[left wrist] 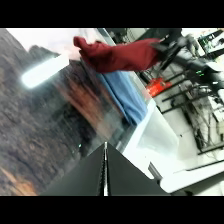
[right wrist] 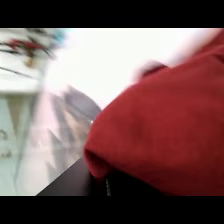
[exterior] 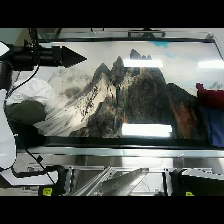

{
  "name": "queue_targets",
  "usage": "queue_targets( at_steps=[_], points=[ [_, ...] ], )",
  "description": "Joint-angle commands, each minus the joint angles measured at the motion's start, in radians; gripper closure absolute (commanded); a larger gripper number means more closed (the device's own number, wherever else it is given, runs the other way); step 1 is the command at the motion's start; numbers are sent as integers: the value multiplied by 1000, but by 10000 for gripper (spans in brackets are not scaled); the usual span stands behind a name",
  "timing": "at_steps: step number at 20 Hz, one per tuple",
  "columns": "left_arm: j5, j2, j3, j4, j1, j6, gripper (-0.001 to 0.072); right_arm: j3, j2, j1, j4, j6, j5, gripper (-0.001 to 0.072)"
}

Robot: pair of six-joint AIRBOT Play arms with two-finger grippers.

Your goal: Fold the shirts.

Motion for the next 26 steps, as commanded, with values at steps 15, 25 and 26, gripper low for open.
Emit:
queue_targets(
  at_steps=[15, 25, 26],
  points=[
    [-66, 0, 0, 0, 0, -38, 694, -180, 65, -176, -799, 286, 211, 149],
    [-70, 0, 0, 0, 0, -37, 694, -167, 135, -134, -256, 353, 425, 308],
    [-67, 1, 2, 0, 0, -37, 696, -166, 156, -109, -176, 343, 424, 334]
  ],
)
